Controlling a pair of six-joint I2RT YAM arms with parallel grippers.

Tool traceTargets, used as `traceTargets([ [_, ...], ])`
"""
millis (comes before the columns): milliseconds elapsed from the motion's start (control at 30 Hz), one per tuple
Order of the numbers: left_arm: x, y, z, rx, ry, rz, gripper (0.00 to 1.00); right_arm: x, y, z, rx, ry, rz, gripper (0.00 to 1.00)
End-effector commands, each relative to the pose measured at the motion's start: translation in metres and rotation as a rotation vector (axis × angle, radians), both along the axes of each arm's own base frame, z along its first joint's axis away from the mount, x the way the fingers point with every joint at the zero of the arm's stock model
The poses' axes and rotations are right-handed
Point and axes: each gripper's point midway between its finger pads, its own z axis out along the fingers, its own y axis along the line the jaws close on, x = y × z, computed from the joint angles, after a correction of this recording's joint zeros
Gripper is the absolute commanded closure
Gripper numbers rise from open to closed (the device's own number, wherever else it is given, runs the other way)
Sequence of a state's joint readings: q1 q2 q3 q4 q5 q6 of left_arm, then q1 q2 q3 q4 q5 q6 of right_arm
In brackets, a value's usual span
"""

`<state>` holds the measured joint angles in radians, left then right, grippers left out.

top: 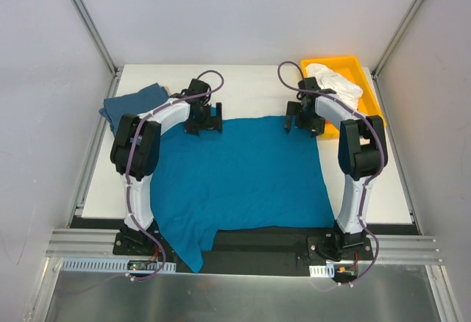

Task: Fold and stack the t-shirts
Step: Flatten out the tshirt

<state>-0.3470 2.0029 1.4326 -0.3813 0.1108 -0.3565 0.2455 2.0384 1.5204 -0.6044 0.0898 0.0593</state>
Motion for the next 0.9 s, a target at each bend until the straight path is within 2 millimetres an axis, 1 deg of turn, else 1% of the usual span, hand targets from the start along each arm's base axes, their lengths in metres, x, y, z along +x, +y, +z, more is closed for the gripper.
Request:
traceTargets([
  [0,0.007,-0.014,-0.005,-0.027,0.049,-0.073,0.01,0.005,-0.016,-0.003,-0.001,0.052,-0.037,0.01],
  [33,0.010,-0.016,-0.007,-0.030,0.052,-0.075,0.01,0.009,-0.019,-0.001,0.003,0.053,-0.046,0.01],
  [67,0.016,-0.021,-0.002,-0.044,0.042,-0.082,0.01,0.011,-0.022,-0.002,0.002,0.058,-0.054,0.01],
  [100,0.015,-0.022,-0.010,-0.043,0.067,-0.087,0.01,0.009,-0.025,-0.008,-0.005,0.083,-0.059,0.01],
  [133,0.020,-0.026,-0.006,-0.055,0.058,-0.095,0.01,0.012,-0.031,-0.009,-0.006,0.086,-0.070,0.01],
  [167,0.021,-0.030,-0.006,-0.069,0.064,-0.102,0.01,0.016,-0.029,-0.007,0.028,0.083,-0.072,0.04],
  [200,0.022,-0.032,-0.011,-0.074,0.075,-0.106,0.01,0.019,-0.034,-0.009,0.047,0.089,-0.093,0.04],
  [233,0.026,-0.034,-0.009,-0.081,0.071,-0.110,0.01,0.021,-0.035,-0.010,0.062,0.090,-0.100,0.05],
  [267,0.028,-0.036,-0.009,-0.085,0.069,-0.112,0.01,0.027,-0.038,-0.007,0.065,0.076,-0.110,0.05],
  [300,0.028,-0.038,-0.014,-0.095,0.085,-0.118,0.01,0.030,-0.044,-0.006,0.067,0.076,-0.125,0.05],
  [333,0.032,-0.041,-0.010,-0.105,0.077,-0.122,0.01,0.031,-0.046,-0.010,0.063,0.086,-0.124,0.05],
  [367,0.034,-0.045,-0.009,-0.115,0.077,-0.129,0.01,0.039,-0.048,-0.004,0.062,0.066,-0.115,0.04],
  [400,0.034,-0.047,-0.014,-0.122,0.090,-0.130,0.01,0.041,-0.053,-0.005,0.058,0.073,-0.119,0.04],
  [433,0.039,-0.050,-0.009,-0.135,0.079,-0.134,0.01,0.042,-0.056,-0.012,0.055,0.090,-0.116,0.04],
  [467,0.042,-0.052,-0.009,-0.141,0.076,-0.135,0.01,0.045,-0.051,-0.012,0.090,0.094,-0.102,0.06],
  [500,0.043,-0.055,-0.013,-0.148,0.086,-0.134,0.01,0.052,-0.053,-0.007,0.104,0.084,-0.102,0.13],
  [533,0.048,-0.060,-0.007,-0.170,0.074,-0.141,0.01,0.056,-0.054,-0.006,0.116,0.084,-0.100,0.19],
  [567,0.051,-0.063,-0.007,-0.181,0.073,-0.145,0.01,0.058,-0.055,-0.013,0.115,0.102,-0.102,0.15],
  [600,0.052,-0.066,-0.012,-0.189,0.084,-0.144,0.01,0.065,-0.062,-0.007,0.107,0.083,-0.115,0.11],
  [633,0.060,-0.071,-0.005,-0.209,0.064,-0.154,0.01,0.069,-0.067,-0.006,0.093,0.074,-0.124,0.09],
  [667,0.063,-0.074,-0.005,-0.219,0.059,-0.159,0.01,0.071,-0.072,-0.008,0.077,0.072,-0.133,0.08],
  [700,0.065,-0.076,-0.012,-0.222,0.070,-0.159,0.00,0.075,-0.077,-0.007,0.080,0.064,-0.143,0.08],
  [733,0.075,-0.080,-0.004,-0.234,0.040,-0.167,0.01,0.081,-0.078,-0.003,0.079,0.046,-0.118,0.07],
  [767,0.078,-0.084,-0.003,-0.246,0.035,-0.171,0.01,0.086,-0.078,-0.001,0.089,0.033,-0.109,0.07],
  [800,0.081,-0.085,-0.009,-0.246,0.039,-0.173,0.01,0.088,-0.081,-0.006,0.089,0.037,-0.107,0.07],
  [833,0.090,-0.088,-0.001,-0.254,0.009,-0.177,0.01,0.096,-0.080,0.002,0.097,0.015,-0.090,0.07],
  [867,0.094,-0.089,-0.001,-0.255,0.001,-0.177,0.01,0.099,-0.080,0.002,0.100,0.012,-0.086,0.07],
])
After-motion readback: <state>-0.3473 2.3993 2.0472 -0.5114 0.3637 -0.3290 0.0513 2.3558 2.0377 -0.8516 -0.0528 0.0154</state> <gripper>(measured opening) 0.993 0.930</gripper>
